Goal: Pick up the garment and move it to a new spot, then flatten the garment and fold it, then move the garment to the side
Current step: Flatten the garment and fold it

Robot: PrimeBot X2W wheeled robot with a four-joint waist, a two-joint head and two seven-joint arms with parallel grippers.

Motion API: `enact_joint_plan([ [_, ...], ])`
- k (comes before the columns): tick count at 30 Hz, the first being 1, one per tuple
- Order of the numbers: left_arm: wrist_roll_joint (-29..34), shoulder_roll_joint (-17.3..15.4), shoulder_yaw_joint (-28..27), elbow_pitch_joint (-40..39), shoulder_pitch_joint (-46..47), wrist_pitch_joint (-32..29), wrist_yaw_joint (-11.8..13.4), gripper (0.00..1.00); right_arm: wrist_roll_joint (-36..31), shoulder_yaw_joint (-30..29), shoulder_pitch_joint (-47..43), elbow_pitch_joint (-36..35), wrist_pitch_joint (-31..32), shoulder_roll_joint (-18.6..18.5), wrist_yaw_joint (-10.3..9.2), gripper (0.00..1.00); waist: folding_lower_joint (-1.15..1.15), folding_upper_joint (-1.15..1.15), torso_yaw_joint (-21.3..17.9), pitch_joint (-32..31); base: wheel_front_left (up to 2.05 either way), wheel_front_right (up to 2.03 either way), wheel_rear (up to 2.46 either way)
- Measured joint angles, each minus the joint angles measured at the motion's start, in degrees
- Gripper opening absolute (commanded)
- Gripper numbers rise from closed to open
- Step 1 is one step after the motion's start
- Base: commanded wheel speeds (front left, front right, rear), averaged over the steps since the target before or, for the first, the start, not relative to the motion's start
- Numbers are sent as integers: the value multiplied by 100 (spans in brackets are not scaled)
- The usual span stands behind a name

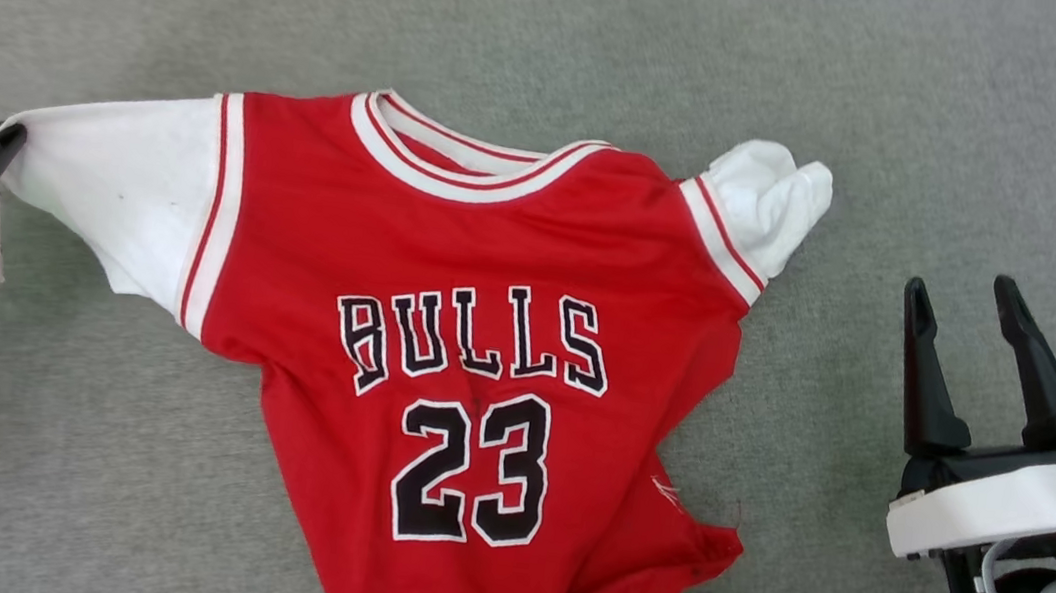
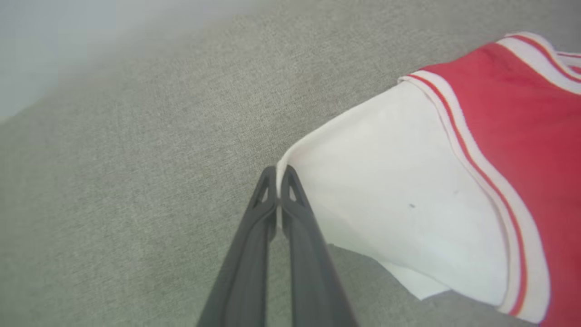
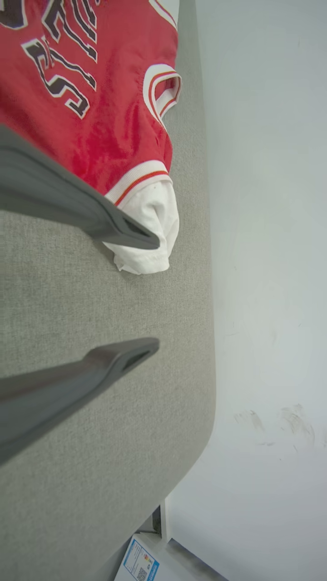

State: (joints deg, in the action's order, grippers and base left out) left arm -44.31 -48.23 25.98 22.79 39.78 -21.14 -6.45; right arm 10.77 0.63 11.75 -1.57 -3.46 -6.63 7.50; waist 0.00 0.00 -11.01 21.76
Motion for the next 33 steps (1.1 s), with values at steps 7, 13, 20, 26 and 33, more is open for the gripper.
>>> enact_joint_plan([
  [7, 241, 44, -71, -599, -332, 872, 169, 0, 21, -4, -201, 75, 390, -157, 0, 100, 0, 0, 298, -477, 0, 0, 0],
  [13, 321, 24, -201, -1714, -802, 1272, 573, 0, 80, -80, -378, -23, 956, -428, 0, 100, 0, 0, 617, -744, 0, 0, 0],
  [20, 412, -27, -263, -3126, -1384, 1436, 1036, 0, 311, 132, -280, -383, 2226, -1111, 0, 100, 0, 0, 971, -780, 0, 0, 0],
  [26, 582, -20, -232, -4013, -1597, 1499, 1318, 0, 909, 421, 575, -604, 4021, -1734, 0, 100, 0, 0, 1216, -532, 0, 0, 0],
  [33, 731, 36, -151, -4598, -1569, 1526, 1369, 0, 1079, 552, 1930, -45, 5629, -2149, 0, 100, 0, 0, 1533, -114, 0, 0, 0],
])
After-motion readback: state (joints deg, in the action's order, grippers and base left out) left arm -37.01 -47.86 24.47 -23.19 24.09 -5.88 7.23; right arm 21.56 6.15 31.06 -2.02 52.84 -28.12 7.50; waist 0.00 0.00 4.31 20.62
